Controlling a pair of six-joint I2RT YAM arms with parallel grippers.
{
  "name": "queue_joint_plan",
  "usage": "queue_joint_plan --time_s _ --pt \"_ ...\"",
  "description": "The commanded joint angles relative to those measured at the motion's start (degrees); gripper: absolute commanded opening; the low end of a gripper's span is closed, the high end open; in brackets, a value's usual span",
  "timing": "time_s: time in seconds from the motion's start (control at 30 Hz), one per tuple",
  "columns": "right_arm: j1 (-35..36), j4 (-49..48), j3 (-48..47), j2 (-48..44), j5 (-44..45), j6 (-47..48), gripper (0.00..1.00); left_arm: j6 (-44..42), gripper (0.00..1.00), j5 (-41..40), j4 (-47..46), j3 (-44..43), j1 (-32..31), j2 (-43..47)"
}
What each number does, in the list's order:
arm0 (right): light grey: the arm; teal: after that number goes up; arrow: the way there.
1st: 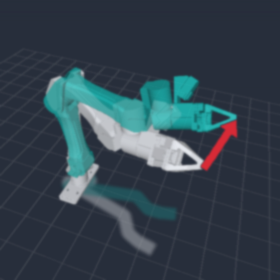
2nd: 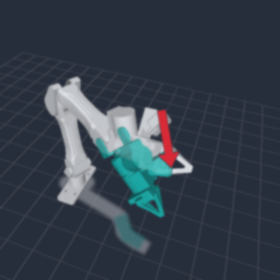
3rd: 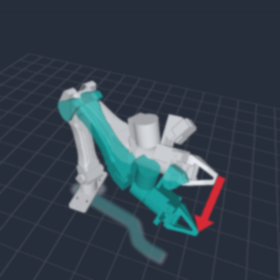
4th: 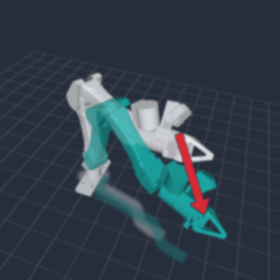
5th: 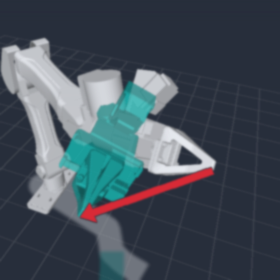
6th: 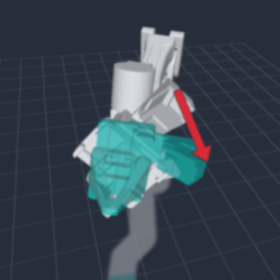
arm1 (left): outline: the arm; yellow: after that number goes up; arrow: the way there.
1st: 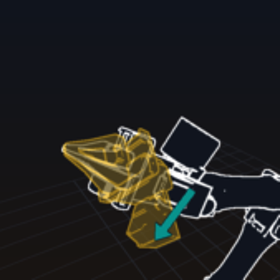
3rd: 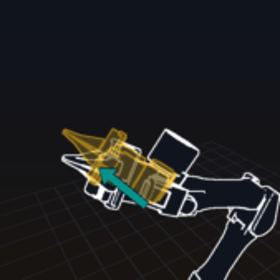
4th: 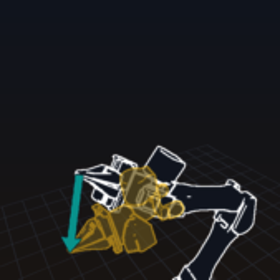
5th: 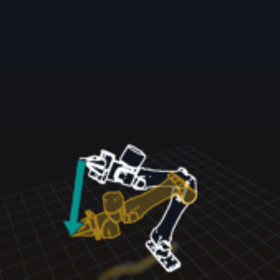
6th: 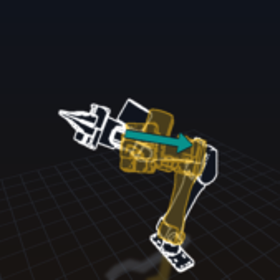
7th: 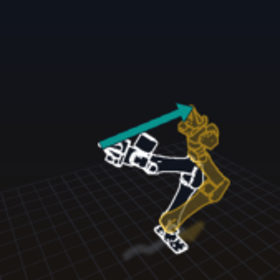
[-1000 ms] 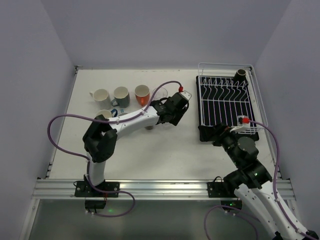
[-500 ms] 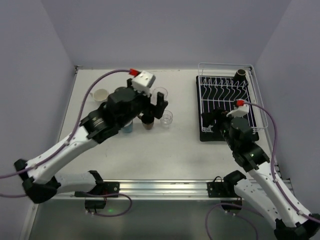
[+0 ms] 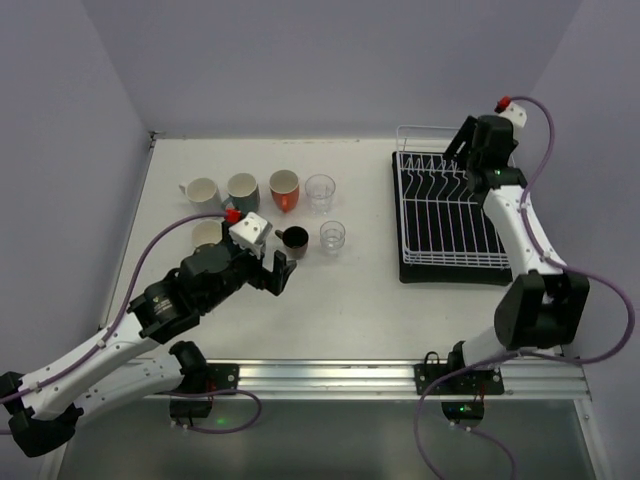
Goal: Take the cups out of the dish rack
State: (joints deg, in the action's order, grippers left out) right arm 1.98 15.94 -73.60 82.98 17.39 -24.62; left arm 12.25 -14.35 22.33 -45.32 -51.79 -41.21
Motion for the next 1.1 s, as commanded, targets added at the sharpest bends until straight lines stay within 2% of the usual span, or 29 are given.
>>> queue_joint_plan --time_s 0.0,0.2,0.3,0.4,0.57,0.7,1.07 --pt "-3.80 0.30 -13.99 10.77 2.48 4.57 0.72 -1.79 1.00 2.39 -3.78 -0.56 0.20 0.43" --pt "-8.13 2.59 -32.02 28.86 -2.26 12.47 0.66 -1.70 1.00 2.92 -2.82 -0.21 0.37 -2.38" --pt "-9.71 5.23 -39.84 33.81 -3.50 15.12 0.63 -1.70 1.00 3.27 -3.08 0.06 0.64 -3.17" --pt "-11.29 6.20 -44.77 37.86 -8.05 16.62 0.64 -1.79 1.00 4.15 -3.34 -0.03 1.68 -4.58" --pt "-11.56 8.92 -51.01 44.44 -8.86 18.29 0.71 -1.62 1.00 9.94 -4.04 -0.12 5.73 -6.34" --pt "-11.56 9.37 -52.26 47.09 -6.84 18.38 0.74 -1.53 1.00 10.83 -4.13 0.06 7.40 -6.69" --pt "-11.47 9.72 -52.26 50.79 -5.00 20.14 0.75 -1.44 1.00 11.89 -4.57 0.14 8.90 -7.30"
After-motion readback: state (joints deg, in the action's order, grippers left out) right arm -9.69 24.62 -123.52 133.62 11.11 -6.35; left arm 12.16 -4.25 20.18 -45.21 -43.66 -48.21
